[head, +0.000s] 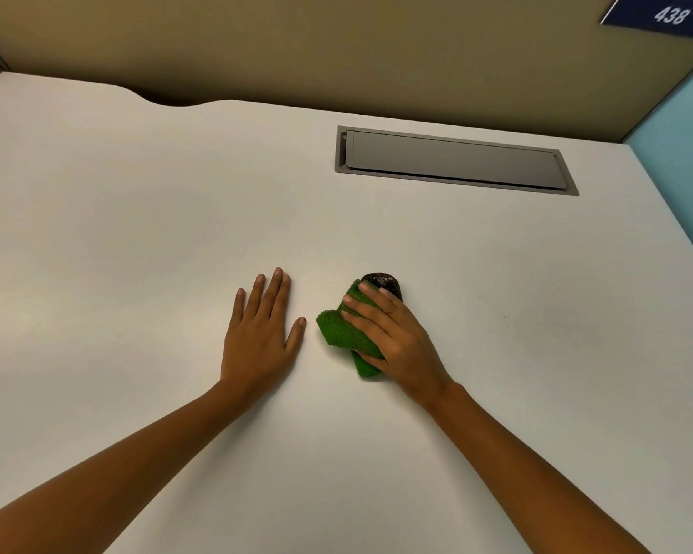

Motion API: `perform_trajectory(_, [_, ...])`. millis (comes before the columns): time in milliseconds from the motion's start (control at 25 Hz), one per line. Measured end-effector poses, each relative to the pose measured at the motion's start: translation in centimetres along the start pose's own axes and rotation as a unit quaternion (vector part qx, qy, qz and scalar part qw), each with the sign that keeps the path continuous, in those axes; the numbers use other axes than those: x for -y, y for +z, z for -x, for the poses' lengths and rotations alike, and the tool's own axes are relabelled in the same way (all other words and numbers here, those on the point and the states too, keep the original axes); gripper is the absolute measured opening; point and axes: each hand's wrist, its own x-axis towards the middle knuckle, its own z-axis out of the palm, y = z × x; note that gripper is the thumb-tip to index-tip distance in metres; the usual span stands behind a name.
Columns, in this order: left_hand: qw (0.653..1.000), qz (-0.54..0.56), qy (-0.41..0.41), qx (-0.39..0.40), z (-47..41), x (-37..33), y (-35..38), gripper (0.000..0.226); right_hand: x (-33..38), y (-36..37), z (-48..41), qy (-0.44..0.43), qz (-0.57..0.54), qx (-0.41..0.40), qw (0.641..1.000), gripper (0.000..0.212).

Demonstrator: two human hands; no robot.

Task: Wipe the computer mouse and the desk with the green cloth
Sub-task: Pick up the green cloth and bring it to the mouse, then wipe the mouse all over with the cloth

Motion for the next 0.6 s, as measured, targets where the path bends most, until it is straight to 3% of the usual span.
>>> perform_trajectory(80, [1.0,0.003,0.0,-0.002,0.0,0.0,0.0,0.069,0.1,-0.5,0.2,0.02,-0.078,0.005,0.997,0.044])
perform_trajectory(120, [1.0,0.004,0.0,-0.003,-0.1,0.1,0.0,0.069,0.4,-0.8,0.2,0.076,-0.156,-0.012,0.985,0.045])
perform_trajectory(240, [1.0,0.009,0.001,-0.008,0.0,0.0,0.1,0.069,0.4,-2.1,-0.1,0.302,-0.372,-0.133,0.867,0.045])
perform_trajectory(320, [1.0,0.015,0.0,-0.008,0.1,-0.1,0.2,0.069,-1.0,-2.8,-0.6,0.368,-0.382,-0.168,0.831,0.043])
perform_trajectory(480, [0.999,0.003,0.034,-0.003,-0.2,-1.4,-0.1,0.069,-2.6,-2.9,-1.4,0.407,-0.334,-0.09,0.845,0.046])
perform_trajectory(600, [0.993,-0.027,0.115,-0.021,0.0,-3.8,-0.2,0.063,-2.0,-1.8,-1.5,0.379,-0.244,-0.025,0.893,0.048])
